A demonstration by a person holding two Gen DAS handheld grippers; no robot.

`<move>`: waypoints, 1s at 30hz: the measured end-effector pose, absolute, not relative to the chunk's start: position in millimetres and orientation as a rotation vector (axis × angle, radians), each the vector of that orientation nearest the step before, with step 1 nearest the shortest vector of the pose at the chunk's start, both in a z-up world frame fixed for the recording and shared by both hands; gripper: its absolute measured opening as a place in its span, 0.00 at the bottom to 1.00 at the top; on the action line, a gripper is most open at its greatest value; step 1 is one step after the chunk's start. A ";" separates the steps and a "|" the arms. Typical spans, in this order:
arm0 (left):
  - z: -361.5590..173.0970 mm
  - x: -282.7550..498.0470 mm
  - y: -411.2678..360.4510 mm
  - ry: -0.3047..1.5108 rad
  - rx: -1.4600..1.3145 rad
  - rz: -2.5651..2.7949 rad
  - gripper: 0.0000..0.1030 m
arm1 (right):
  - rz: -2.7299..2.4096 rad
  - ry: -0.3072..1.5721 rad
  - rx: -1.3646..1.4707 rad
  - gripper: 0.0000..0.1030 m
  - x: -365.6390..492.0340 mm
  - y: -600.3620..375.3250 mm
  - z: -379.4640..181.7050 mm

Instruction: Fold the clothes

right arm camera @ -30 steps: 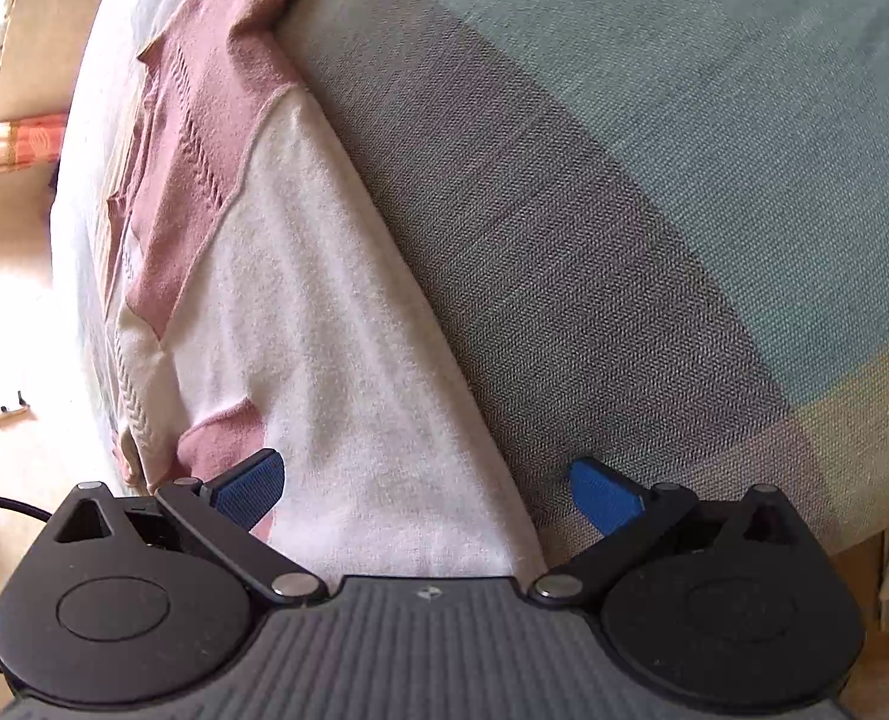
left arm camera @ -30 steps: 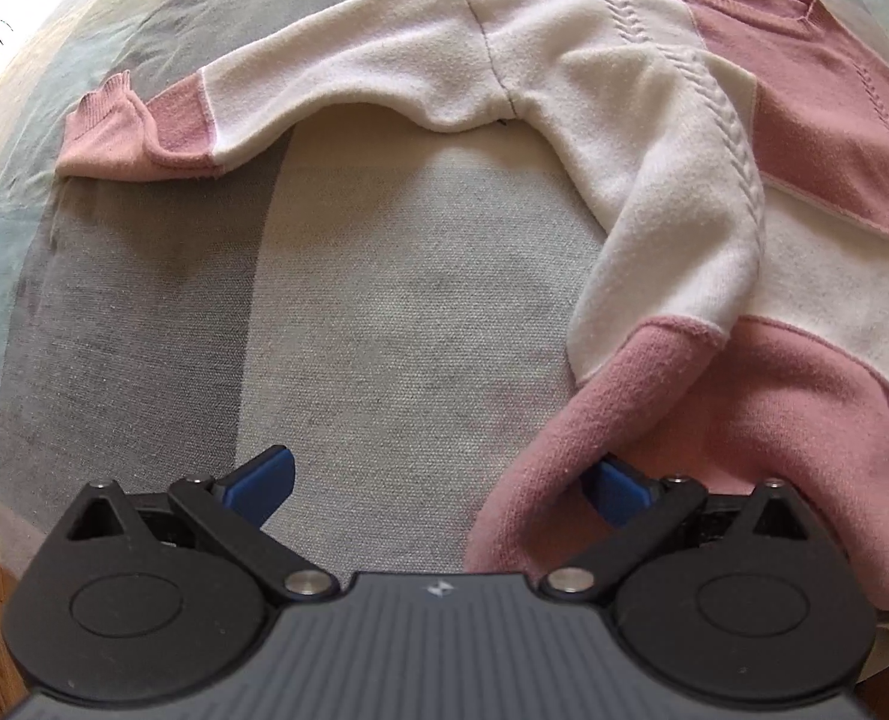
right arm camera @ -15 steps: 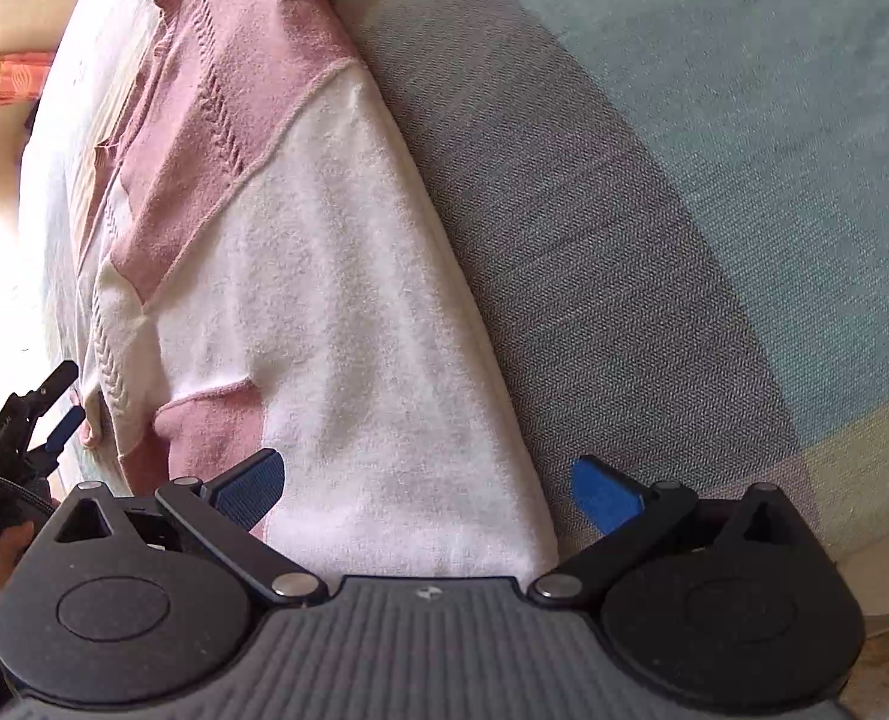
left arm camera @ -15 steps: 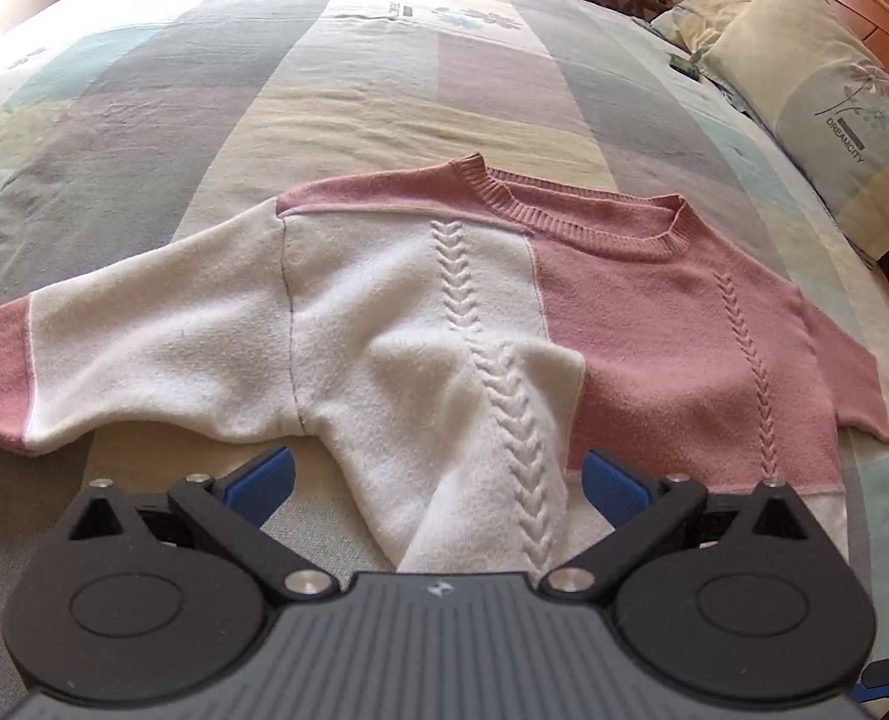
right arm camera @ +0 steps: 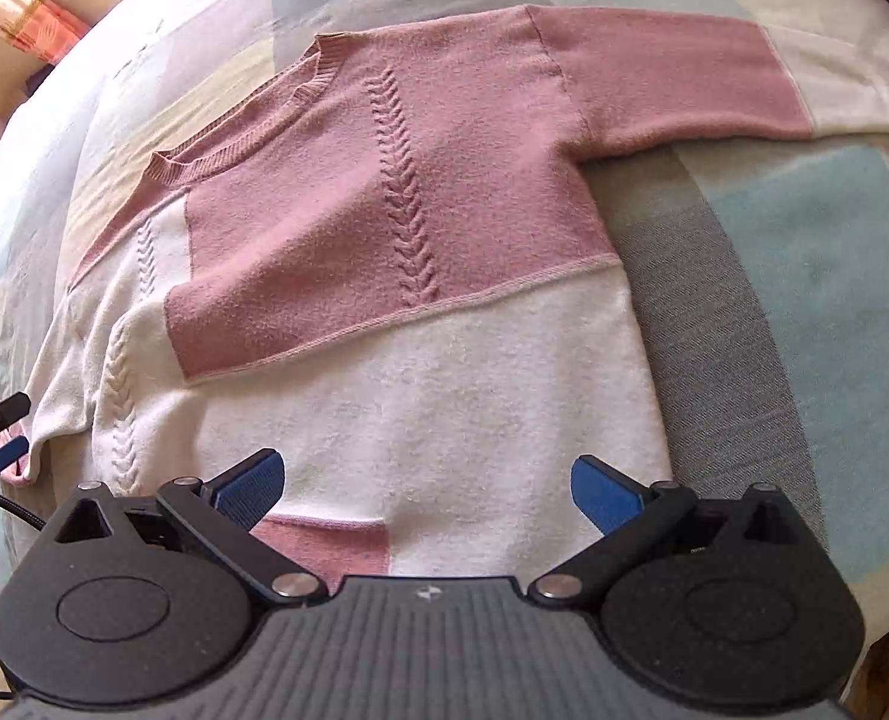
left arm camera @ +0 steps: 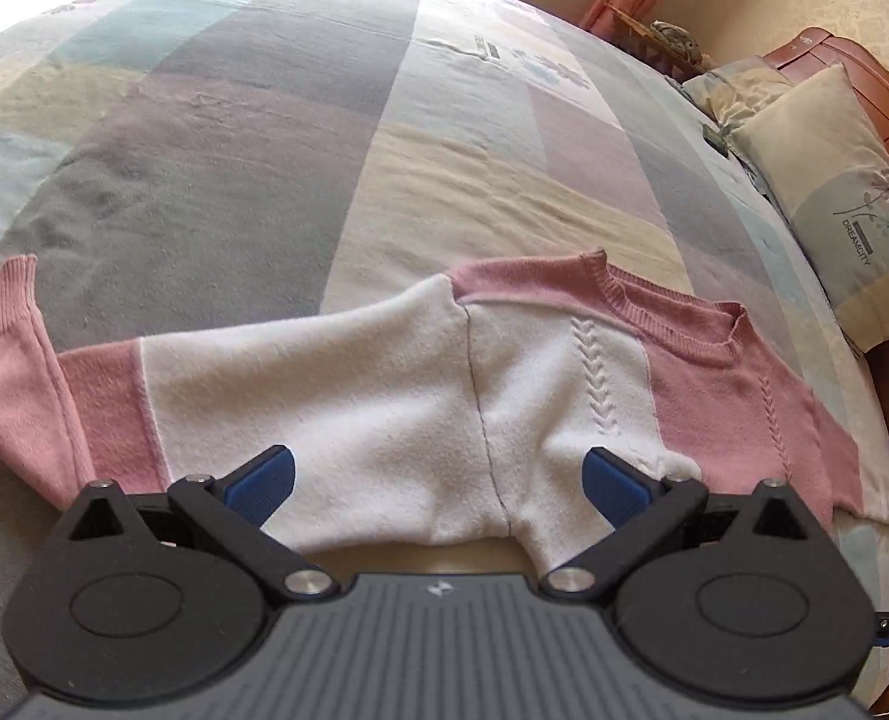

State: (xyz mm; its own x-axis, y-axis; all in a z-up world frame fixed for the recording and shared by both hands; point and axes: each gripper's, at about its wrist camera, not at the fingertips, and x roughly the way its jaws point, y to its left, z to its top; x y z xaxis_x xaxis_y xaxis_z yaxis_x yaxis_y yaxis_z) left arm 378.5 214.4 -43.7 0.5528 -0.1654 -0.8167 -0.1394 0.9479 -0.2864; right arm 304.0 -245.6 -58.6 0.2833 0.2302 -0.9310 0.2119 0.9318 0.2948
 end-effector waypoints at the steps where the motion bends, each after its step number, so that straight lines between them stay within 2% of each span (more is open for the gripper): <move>1: -49.2 386.4 227.7 1.010 -0.316 0.012 0.98 | 0.019 1.290 0.388 1.00 307.8 -235.5 -57.6; 6: -88.3 400.2 281.5 1.182 -0.334 0.050 0.97 | 0.046 1.292 0.346 1.00 320.3 -185.5 -58.6; 10: -83.2 366.1 292.6 1.188 -0.252 0.048 0.98 | 0.069 1.303 0.316 1.00 328.9 -158.3 -58.1; 16: -79.5 315.8 308.5 1.242 -0.270 0.152 0.98 | 0.098 1.326 0.295 1.00 339.4 -131.4 -64.5; 23: -76.0 333.3 308.5 1.143 -0.273 0.139 0.98 | 0.143 1.331 0.107 1.00 340.4 -101.3 -78.9; 30: -74.9 364.4 303.2 1.037 -0.263 0.098 0.98 | 0.143 1.348 0.051 1.00 332.8 -95.4 -91.8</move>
State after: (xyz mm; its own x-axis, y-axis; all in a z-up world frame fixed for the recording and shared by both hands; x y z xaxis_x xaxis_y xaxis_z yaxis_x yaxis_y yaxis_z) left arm 364.4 303.2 -74.9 0.5081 -0.0433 -0.8602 -0.2040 0.9643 -0.1690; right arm 332.8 -95.4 -91.8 0.2141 0.1325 -0.9678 -0.0740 0.9901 0.1192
